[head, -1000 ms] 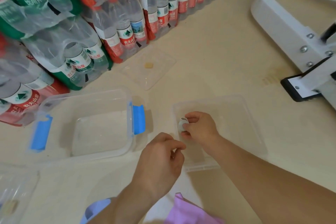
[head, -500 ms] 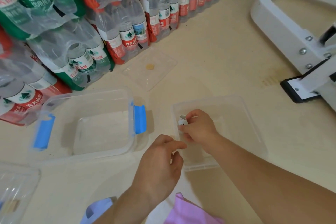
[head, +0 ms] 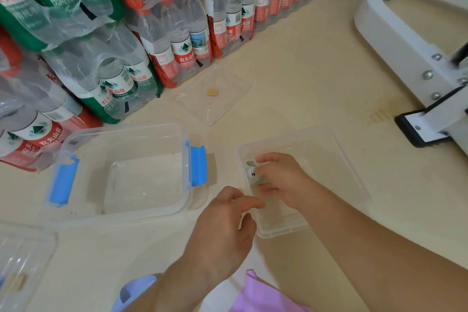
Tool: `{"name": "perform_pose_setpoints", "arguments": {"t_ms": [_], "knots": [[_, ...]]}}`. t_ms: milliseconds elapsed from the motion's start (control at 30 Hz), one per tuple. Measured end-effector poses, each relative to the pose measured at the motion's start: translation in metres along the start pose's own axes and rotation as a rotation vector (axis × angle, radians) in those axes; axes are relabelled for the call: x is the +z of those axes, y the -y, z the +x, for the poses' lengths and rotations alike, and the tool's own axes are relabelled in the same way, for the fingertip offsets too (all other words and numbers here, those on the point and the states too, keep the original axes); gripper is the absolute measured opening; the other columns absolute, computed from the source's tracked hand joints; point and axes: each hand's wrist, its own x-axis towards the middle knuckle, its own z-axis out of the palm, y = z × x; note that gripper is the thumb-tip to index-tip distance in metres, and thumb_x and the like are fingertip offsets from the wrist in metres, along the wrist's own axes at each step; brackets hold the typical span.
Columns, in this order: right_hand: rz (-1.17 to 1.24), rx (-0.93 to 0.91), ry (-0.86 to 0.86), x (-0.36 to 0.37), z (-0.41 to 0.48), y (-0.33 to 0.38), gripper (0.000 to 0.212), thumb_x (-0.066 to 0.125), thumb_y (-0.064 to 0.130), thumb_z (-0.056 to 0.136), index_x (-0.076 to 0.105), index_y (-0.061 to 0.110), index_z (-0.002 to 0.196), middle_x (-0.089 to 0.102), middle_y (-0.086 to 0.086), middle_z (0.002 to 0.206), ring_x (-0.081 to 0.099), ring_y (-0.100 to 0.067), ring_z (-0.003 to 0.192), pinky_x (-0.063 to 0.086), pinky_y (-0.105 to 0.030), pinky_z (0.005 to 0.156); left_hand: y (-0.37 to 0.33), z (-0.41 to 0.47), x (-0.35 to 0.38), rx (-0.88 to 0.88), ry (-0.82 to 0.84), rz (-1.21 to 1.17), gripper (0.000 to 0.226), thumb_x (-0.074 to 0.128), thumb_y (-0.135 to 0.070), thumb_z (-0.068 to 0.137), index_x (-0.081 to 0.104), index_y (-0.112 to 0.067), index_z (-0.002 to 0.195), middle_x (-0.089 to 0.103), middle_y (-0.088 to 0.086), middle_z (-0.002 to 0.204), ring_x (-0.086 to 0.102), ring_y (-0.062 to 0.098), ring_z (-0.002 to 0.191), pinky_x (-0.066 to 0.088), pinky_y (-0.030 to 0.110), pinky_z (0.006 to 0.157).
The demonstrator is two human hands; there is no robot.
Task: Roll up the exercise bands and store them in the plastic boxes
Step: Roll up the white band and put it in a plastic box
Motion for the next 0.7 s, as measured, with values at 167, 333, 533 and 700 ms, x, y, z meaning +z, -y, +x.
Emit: {"name": "perform_pose_setpoints", "arguments": {"t_ms": [167, 333, 533, 700], "knots": [[-0.003, 0.117, 0.057, -0.013, -0.007, 0.012, 0.010, 0.058, 0.021, 0.090, 0.061, 0.015, 0.097, 0.054, -0.013, 0.121, 0.058, -0.039, 0.100, 0.056, -0.048, 0.082, 0.001, 0.004, -0.001, 0.029, -0.040, -0.025, 0.038, 0.053, -0.007, 0.087, 0.069, -0.036, 0.104, 0.051, -0.013, 0.089, 0.053, 0.009, 0.079, 0.044, 0.014, 0.069], [-0.157, 0.108, 0.059, -0.026, -0.018, 0.027, 0.029, 0.059, 0.032, 0.091, 0.055, 0.017, 0.115, 0.054, -0.015, 0.120, 0.060, -0.036, 0.105, 0.056, -0.048, 0.084, 0.003, 0.016, -0.008, -0.005, -0.120, -0.163, 0.040, 0.054, 0.001, 0.086, 0.070, -0.034, 0.092, 0.051, -0.010, 0.084, 0.052, 0.009, 0.077, 0.037, 0.007, 0.064], [-0.412, -0.271, 0.007, -0.044, -0.040, 0.071, 0.015, 0.061, 0.025, 0.089, 0.066, 0.013, 0.096, 0.072, -0.010, 0.094, 0.067, -0.021, 0.071, 0.050, -0.027, 0.062, 0.001, 0.062, -0.048, -0.084, -0.257, 0.038, 0.032, 0.051, -0.007, 0.085, 0.069, -0.030, 0.095, 0.057, -0.011, 0.089, 0.054, 0.004, 0.077, 0.036, 0.008, 0.068], [-0.765, -0.567, -0.108, -0.038, -0.014, 0.084, 0.024, 0.056, 0.034, 0.091, 0.061, 0.027, 0.113, 0.065, 0.003, 0.114, 0.060, -0.016, 0.102, 0.045, -0.027, 0.085, 0.005, 0.142, -0.065, -0.139, -0.124, 0.430, 0.033, 0.046, -0.013, 0.089, 0.063, -0.018, 0.117, 0.059, 0.003, 0.121, 0.057, 0.021, 0.108, 0.042, 0.026, 0.089]]}}
